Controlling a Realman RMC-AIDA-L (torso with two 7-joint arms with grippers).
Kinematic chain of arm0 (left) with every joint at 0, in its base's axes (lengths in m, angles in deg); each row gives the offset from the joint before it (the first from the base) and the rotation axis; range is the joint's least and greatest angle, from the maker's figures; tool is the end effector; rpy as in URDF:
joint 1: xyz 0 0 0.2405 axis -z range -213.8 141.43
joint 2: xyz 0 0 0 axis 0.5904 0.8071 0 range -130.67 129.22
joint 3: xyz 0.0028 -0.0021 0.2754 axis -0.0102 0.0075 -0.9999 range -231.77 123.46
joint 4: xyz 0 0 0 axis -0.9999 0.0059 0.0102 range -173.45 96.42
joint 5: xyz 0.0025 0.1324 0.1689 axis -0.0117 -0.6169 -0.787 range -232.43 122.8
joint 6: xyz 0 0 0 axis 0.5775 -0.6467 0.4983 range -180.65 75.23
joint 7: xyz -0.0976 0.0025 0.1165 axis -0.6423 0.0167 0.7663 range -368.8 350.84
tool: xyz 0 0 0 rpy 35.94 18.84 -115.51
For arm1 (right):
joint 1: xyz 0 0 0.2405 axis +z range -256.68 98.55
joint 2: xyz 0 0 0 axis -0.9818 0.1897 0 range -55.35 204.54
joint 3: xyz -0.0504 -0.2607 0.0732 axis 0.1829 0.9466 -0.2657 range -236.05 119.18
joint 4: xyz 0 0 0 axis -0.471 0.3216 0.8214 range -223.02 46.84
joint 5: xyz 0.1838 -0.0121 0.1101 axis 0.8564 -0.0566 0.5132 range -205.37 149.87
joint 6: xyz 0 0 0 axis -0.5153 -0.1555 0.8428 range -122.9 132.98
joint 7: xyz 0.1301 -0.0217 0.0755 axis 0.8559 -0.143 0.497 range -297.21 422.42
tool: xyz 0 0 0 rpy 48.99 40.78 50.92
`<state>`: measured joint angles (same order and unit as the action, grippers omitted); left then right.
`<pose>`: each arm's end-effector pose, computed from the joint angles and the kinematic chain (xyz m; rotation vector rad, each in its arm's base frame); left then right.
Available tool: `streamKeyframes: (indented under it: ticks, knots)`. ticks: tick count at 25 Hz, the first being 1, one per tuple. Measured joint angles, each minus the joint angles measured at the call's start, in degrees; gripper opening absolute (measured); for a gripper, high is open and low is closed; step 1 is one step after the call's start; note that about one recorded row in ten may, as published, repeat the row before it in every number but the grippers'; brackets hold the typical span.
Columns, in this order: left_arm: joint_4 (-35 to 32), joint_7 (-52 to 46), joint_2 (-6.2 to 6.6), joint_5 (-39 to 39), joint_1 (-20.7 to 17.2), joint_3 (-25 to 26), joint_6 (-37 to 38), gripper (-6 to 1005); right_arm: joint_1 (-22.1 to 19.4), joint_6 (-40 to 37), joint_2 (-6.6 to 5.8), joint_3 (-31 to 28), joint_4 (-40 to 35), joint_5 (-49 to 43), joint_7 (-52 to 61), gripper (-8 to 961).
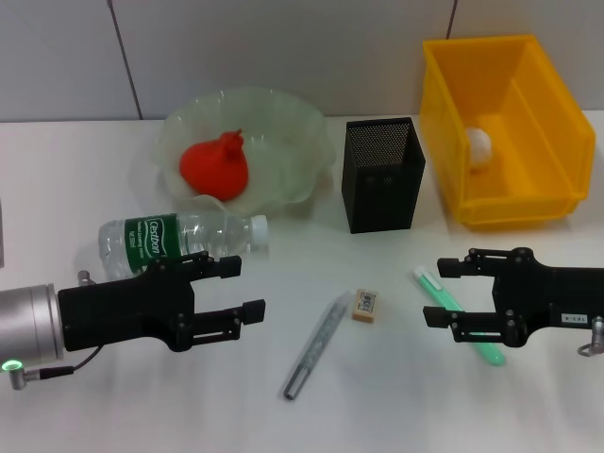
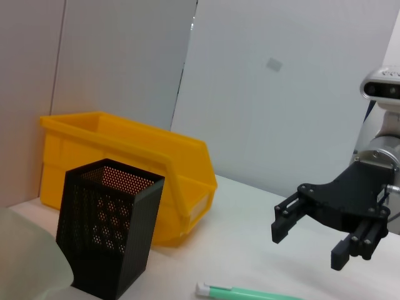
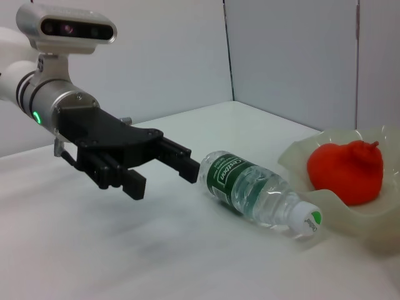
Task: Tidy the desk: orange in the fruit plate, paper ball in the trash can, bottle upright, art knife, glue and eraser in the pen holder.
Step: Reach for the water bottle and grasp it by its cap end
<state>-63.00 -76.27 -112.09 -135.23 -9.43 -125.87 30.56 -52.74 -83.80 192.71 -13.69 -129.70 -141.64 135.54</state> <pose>-0.2906 0.3254 -0.0299 -2.7439 -0.5508 -0.8093 0.2924 0.3322 -0.0098 -2.7641 0.4395 0.5646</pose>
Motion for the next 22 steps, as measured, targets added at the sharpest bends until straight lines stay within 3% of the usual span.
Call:
streamKeyframes:
  ticks: [9, 10, 11, 13, 14, 15, 18, 20, 21, 22]
  knots:
    - [-4.17, -1.52, 0.52, 0.13, -0.40, 0.35, 0.67, 742, 0.00, 0.16, 0.00, -0.02, 0.04, 0.00, -0.10, 717]
    - [-10.88, -3.85, 0.54, -1.30, -1.16, 1.33, 0.49, 742, 0.10, 0.17, 0.00, -0.02, 0.04, 0.00, -0.09, 717]
    - [-10.88, -3.85, 0.54, -1.30, -1.16, 1.33, 0.49, 742, 0.10, 0.17, 0.00, -0.02, 0.04, 0.00, -0.09, 716]
    - [-17.21, -8.02, 0.69, -7.54, -0.72, 3.03, -2.17, 742, 0.18, 0.17, 0.00, -0.02, 0.04, 0.00, 0.15, 716]
    - [-17.21, -8.02, 0.69, -7.54, -0.72, 3.03, -2.17, 741, 0.23, 0.16, 0.00, -0.02, 0.04, -0.01, 0.30, 716]
    - [-21.10, -10.86, 0.64, -14.79, 0.56, 6.27, -4.30, 741, 0.34, 0.16, 0.00, -0.02, 0.02, -0.11, 0.81, 716]
    - [-22.63, -11.89, 0.45, -18.83, 1.48, 8.45, -4.74, 741, 0.50, 0.15, -0.05, 0.02, 0.01, -0.27, 1.35, 716]
    - [-26.12, -15.44, -0.08, -29.58, 4.26, 12.94, -5.08, 741, 0.71, 0.16, -0.23, 0.04, 0.01, -0.40, 1.82, 716]
    - [-26.12, -15.44, -0.08, -29.58, 4.26, 12.94, -5.08, 741, 0.71, 0.16, -0.23, 0.04, 0.01, -0.40, 1.82, 716]
    - [-27.71, -17.58, -0.37, -35.60, 5.95, 14.05, -5.44, 741, 0.73, 0.16, -0.24, 0.05, 0.01, -0.40, 1.86, 716]
